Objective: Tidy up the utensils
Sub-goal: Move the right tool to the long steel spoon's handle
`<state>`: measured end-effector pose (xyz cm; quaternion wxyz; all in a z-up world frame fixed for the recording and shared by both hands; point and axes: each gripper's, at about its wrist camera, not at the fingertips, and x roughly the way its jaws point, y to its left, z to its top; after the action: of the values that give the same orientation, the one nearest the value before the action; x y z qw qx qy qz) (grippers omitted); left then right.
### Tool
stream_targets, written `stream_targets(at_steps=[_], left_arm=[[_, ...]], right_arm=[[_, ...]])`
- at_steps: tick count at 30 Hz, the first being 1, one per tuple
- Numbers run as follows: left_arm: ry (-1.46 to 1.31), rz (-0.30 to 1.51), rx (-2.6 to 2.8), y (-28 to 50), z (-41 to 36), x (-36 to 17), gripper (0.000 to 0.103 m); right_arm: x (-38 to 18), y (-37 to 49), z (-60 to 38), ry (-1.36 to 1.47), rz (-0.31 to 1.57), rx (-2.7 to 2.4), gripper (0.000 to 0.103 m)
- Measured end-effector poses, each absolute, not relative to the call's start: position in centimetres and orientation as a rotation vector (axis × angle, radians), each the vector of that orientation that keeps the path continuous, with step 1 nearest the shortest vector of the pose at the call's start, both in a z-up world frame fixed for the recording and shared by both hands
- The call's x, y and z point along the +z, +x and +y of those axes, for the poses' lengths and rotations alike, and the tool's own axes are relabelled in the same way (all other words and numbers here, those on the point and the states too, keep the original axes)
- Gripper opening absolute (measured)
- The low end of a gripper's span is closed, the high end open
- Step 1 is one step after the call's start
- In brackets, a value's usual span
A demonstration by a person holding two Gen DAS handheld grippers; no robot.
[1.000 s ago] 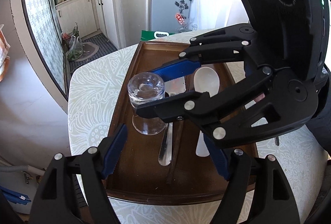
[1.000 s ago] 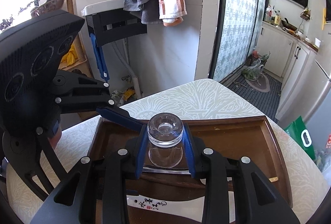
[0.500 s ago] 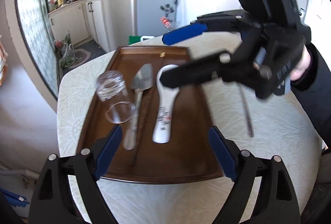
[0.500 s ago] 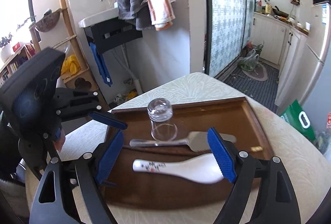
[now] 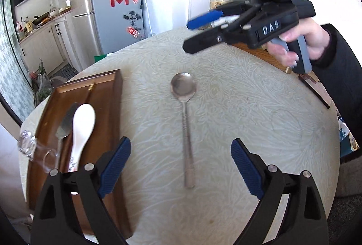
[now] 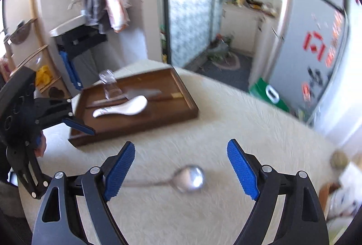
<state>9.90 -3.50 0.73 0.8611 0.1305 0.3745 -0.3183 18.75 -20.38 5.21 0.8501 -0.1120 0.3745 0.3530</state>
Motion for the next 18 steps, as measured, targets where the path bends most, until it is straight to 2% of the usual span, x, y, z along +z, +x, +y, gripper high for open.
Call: stream_targets(at_steps=[2, 5, 18], left_arm=[[0.257, 0.801, -0.669, 10.5, -4.5, 0.3, 0.092], [0.241, 0.819, -0.675, 11.2, -6.0, -0.7, 0.092], [0.151, 0.842, -0.636, 12.7, -7.1, -2.5, 0.092]], right_arm=[[3.6, 19.1, -21.0, -0.213, 0.838, 0.726, 0.064], [1.9, 19.5, -21.5, -0.19, 0.868, 0.697, 0.05], [-1.7, 21.2, -22.7, -0.042, 0.92, 0.681, 0.047]])
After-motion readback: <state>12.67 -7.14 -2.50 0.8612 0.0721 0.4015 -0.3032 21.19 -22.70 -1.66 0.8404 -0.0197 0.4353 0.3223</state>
